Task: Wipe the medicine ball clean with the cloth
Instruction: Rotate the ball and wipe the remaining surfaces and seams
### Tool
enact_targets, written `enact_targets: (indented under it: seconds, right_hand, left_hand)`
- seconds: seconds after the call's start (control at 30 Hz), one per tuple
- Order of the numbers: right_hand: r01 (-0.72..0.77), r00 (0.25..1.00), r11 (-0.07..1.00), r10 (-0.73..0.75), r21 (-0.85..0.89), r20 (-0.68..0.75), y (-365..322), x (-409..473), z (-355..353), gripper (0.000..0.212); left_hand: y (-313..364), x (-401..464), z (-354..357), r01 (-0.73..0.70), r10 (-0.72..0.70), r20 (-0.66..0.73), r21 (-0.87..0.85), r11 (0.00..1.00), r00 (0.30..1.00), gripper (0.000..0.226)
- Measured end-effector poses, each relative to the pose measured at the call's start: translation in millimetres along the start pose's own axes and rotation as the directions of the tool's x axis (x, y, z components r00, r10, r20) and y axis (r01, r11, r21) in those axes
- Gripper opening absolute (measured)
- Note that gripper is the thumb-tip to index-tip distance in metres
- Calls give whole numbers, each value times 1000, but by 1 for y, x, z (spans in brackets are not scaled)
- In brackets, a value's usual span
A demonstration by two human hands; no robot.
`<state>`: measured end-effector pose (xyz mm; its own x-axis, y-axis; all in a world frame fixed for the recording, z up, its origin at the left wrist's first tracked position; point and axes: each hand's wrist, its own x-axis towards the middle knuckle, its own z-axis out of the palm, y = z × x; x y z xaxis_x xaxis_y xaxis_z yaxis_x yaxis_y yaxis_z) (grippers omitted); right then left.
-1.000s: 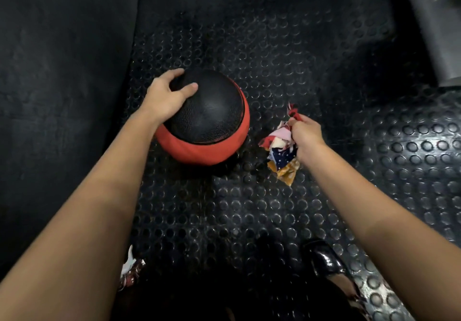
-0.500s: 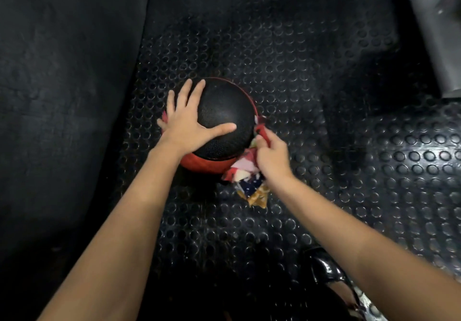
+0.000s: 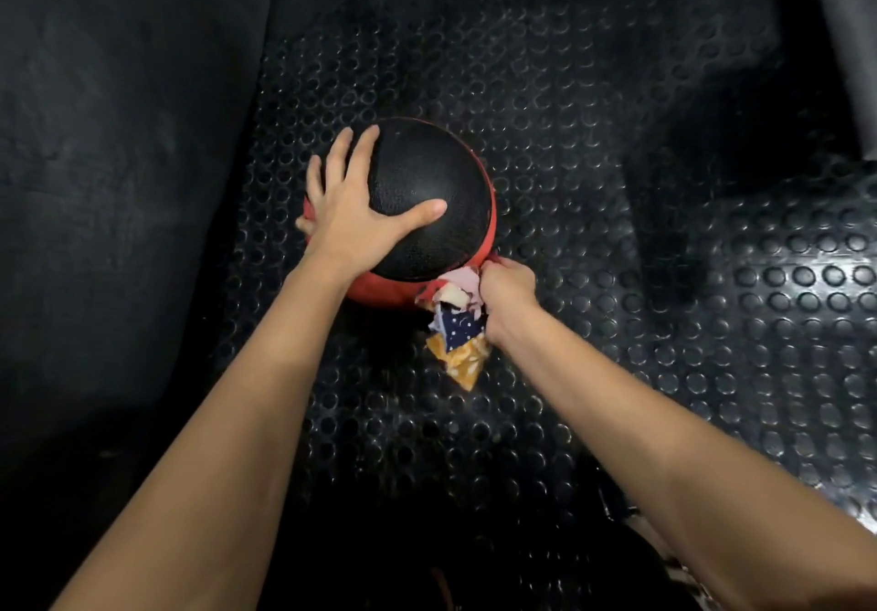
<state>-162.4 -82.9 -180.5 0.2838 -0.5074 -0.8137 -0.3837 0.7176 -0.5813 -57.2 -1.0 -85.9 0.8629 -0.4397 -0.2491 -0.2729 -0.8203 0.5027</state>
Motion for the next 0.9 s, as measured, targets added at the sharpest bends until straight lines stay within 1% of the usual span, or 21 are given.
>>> enact_targets:
  seconds: [0.03, 0.07, 0.1, 0.17, 0.2, 0.27, 0.3, 0.37, 0.4, 0.43, 0.47, 0.5, 0.53, 0.6, 0.63, 0.67, 0.73, 0.83, 0.87, 0.9]
  right_hand:
    - [54, 998, 998, -55, -33, -17, -2, 5, 0, 19]
    - [76, 997, 994, -78, -73, -22, -7, 9, -2, 20]
    - [66, 998, 992, -68, -104, -18, -9, 15, -4, 22]
    - [-21, 998, 996, 26, -90, 59, -12, 20, -9, 27]
    - [-59, 994, 995, 66, -78, 82, -14, 21, -12, 26]
    - [-62, 995, 993, 70, -96, 77, -16, 19, -14, 25]
    - [-14, 998, 994, 21, -110, 60, -16, 18, -12, 24]
    - [140, 990, 973, -139, -185, 23, -17, 14, -5, 21]
    - [210, 977, 951, -213, -226, 14, -19, 14, -3, 26]
    - [249, 966, 926, -259, -283, 2, -24, 13, -2, 30]
    - [254, 961, 905, -275, -341, -13, -29, 15, -3, 30]
    - [243, 964, 900, -267, -362, -18, -34, 17, -5, 29]
    - [216, 973, 912, -232, -349, -3, -37, 22, -8, 27]
    - [121, 992, 955, -112, -271, 48, -43, 25, -15, 26]
    - [95, 995, 963, -81, -252, 62, -45, 24, -18, 26]
    - [101, 994, 958, -85, -269, 70, -45, 23, -18, 25]
    - [177, 984, 925, -158, -335, 82, -39, 18, -13, 26]
    - [327, 942, 853, -327, -407, 70, -36, 7, -5, 30]
    - [334, 936, 841, -349, -427, 44, -42, 9, -5, 29]
    - [317, 941, 845, -338, -431, 30, -49, 14, -6, 28]
  left_hand:
    - [-1, -2, 1, -1, 1, -2, -10, 1000, 1000, 101]
    - [-2, -4, 1, 1, -1, -5, -16, 1000, 1000, 101]
    - [-3, -5, 2, 5, -6, -11, -18, 1000, 1000, 101]
    - [-3, -6, 3, 8, -8, -13, -13, 1000, 1000, 101]
    - [-1, -7, 4, 2, -2, -12, -7, 1000, 1000, 101]
    - [1, -5, 6, -8, 8, -21, 1, 1000, 1000, 101]
    - [3, -2, 6, -2, 2, -25, -1, 1000, 1000, 101]
    - [5, 0, 4, 20, -20, -21, -6, 1000, 1000, 102]
    - [4, 1, 3, 21, -21, -19, -5, 1000, 1000, 102]
    - [4, 0, 4, 20, -20, -14, -3, 1000, 1000, 102]
    - [5, -2, 5, 18, -18, -10, -1, 1000, 1000, 102]
    - [5, -4, 6, 13, -13, -9, 2, 1000, 1000, 102]
    - [5, -5, 7, 6, -6, -12, 7, 1000, 1000, 102]
    - [5, -6, 7, -1, 1, -9, 16, 1000, 1000, 102]
    - [6, -6, 7, -8, 9, -10, 23, 1000, 1000, 102]
    - [6, -4, 7, -15, 15, -13, 31, 999, 1000, 102]
    - [6, -1, 6, -4, 4, -17, 32, 999, 1000, 101]
    - [4, 0, 5, -6, 6, -15, 35, 999, 1000, 102]
    - [4, -2, 5, -8, 9, -10, 38, 999, 1000, 102]
    - [5, -4, 6, -11, 11, -5, 41, 999, 1000, 102]
